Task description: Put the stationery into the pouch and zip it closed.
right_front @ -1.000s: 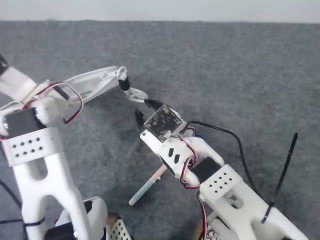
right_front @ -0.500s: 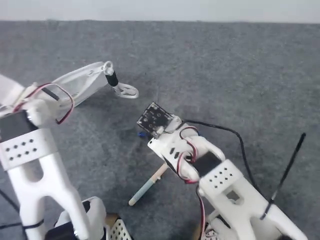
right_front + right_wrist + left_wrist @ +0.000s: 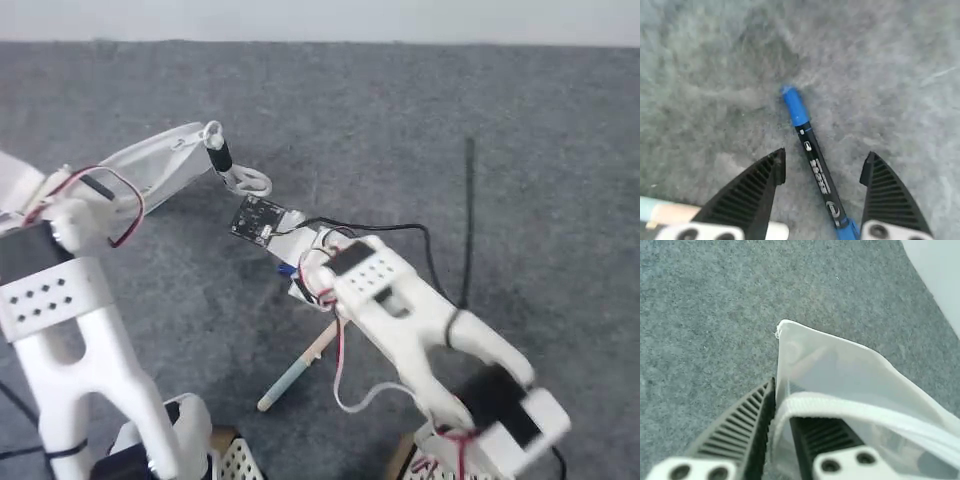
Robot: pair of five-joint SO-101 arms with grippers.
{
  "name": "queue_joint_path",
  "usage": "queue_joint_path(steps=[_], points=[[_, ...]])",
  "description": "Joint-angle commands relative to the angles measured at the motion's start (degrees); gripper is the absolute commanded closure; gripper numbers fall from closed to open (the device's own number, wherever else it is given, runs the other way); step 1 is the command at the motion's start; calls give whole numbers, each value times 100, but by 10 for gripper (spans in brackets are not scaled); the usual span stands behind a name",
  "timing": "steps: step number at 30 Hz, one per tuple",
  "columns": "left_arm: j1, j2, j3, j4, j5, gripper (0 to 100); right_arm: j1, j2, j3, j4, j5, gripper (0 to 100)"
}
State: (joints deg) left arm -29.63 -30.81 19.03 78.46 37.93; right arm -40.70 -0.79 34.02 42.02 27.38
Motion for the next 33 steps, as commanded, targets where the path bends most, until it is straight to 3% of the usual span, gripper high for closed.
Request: queue_joint_path(steps=[1, 9, 18, 33], points=[[-44, -53, -198, -167, 70, 988, 57, 409, -642, 48, 114, 760], [-44, -53, -189, -167, 70, 988, 154, 1244, -1108, 57, 563, 772], [-44, -53, -180, -167, 70, 988, 382, 1613, -1486, 57, 598, 987], [-26, -53, -180, -167, 70, 988, 514, -497, -457, -4, 545, 992]])
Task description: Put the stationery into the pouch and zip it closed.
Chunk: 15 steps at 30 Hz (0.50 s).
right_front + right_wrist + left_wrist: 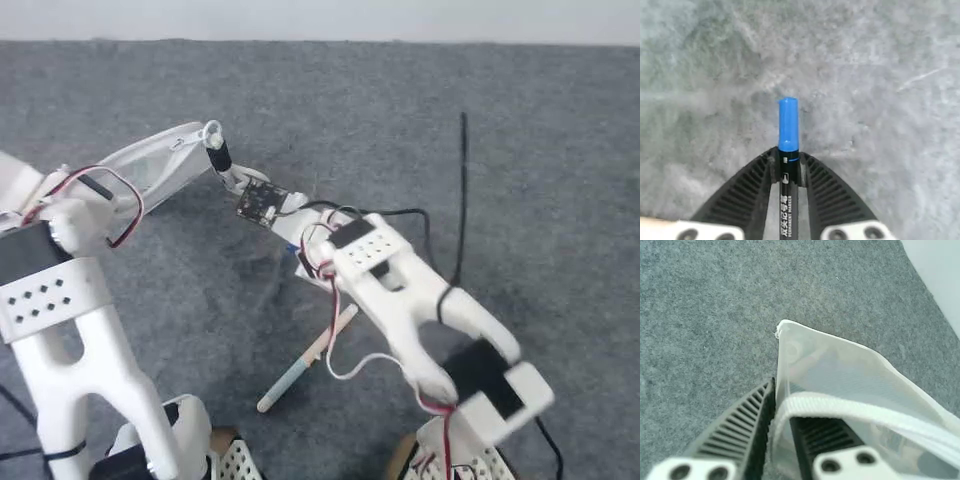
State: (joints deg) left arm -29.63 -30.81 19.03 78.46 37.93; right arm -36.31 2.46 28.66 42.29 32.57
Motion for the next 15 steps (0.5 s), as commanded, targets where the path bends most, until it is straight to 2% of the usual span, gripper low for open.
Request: queue_joint_path(steps=[1, 6, 8, 11, 15], points=[[-26, -53, -180, -167, 70, 988, 66, -998, 158, -31, 18, 992], [-18, -53, -189, -167, 70, 988, 75, -1657, 431, -31, 9, 992], [-18, -53, -180, -167, 70, 988, 75, -1877, 519, -110, -229, 992], [-18, -53, -180, -167, 70, 988, 154, -2264, 782, -453, -607, 992], [-9, -53, -189, -167, 70, 988, 374, -2932, 1284, -1024, -703, 992]])
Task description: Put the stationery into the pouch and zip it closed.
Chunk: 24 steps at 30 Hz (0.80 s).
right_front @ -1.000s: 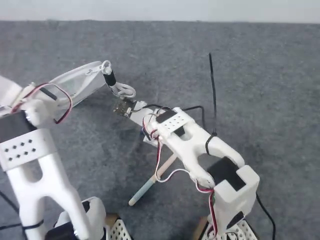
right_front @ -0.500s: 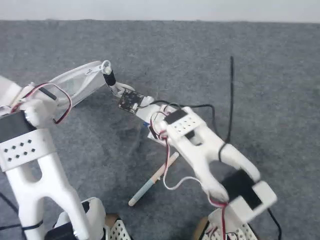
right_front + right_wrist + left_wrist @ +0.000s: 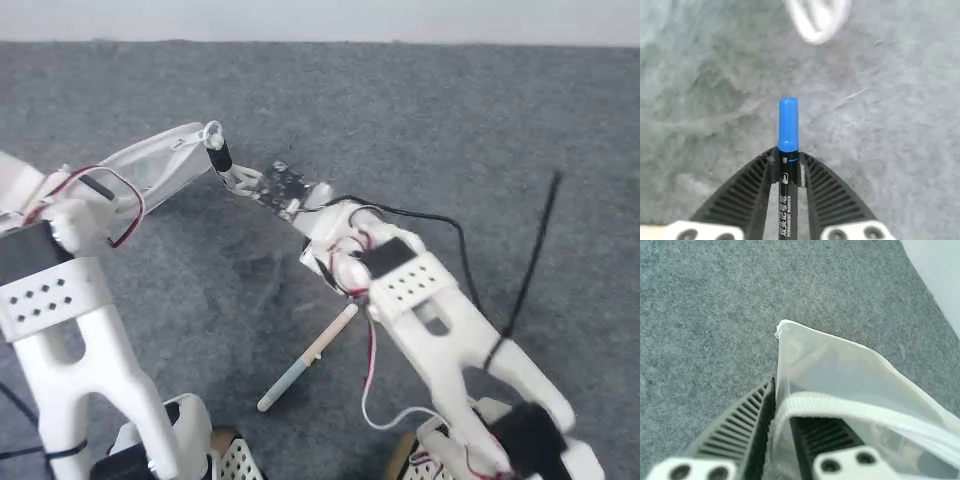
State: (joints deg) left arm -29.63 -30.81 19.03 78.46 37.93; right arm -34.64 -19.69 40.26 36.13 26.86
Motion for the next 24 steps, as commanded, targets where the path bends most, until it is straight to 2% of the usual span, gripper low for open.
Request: queue_joint_path(steps=[1, 3, 11, 17, 24], points=[[-9, -53, -189, -167, 70, 988, 251, -901, 255, -541, -141, 992], [-9, -53, -189, -167, 70, 988, 321, -1288, 536, -778, -167, 992], [211, -88, -189, -132, 53, 988, 479, -2563, 1310, -1543, -1090, 992], [651, -88, -198, 0, 35, 988, 620, -2747, 1653, -2316, -1618, 992], [738, -88, -198, 9, -88, 988, 620, -2765, 1635, -2492, -2374, 992]])
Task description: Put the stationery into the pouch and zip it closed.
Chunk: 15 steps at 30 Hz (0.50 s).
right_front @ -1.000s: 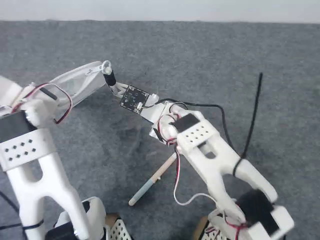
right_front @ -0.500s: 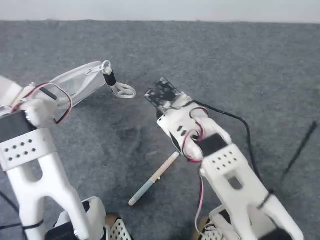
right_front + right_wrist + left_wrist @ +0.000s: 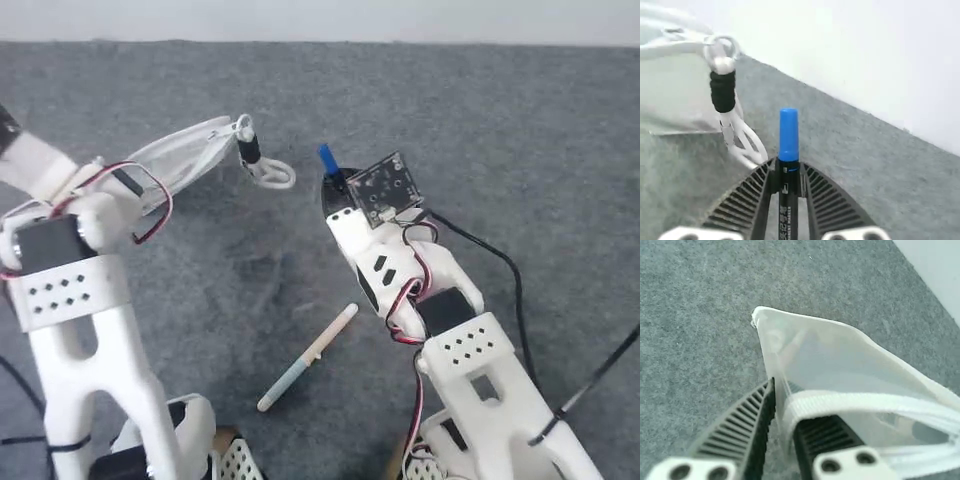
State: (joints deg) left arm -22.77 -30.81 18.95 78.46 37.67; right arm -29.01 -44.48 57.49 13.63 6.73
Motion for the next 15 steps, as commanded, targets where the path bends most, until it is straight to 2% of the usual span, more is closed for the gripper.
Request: queue_joint_path(steps=[1, 9, 15], points=[[53, -88, -189, 9, -62, 988, 57, -286, -79, -338, -527, 992], [53, -88, -189, 0, -62, 988, 22, -321, -70, -725, -2338, 992], [53, -88, -180, 0, -62, 988, 48, -321, -70, -884, -2892, 992]])
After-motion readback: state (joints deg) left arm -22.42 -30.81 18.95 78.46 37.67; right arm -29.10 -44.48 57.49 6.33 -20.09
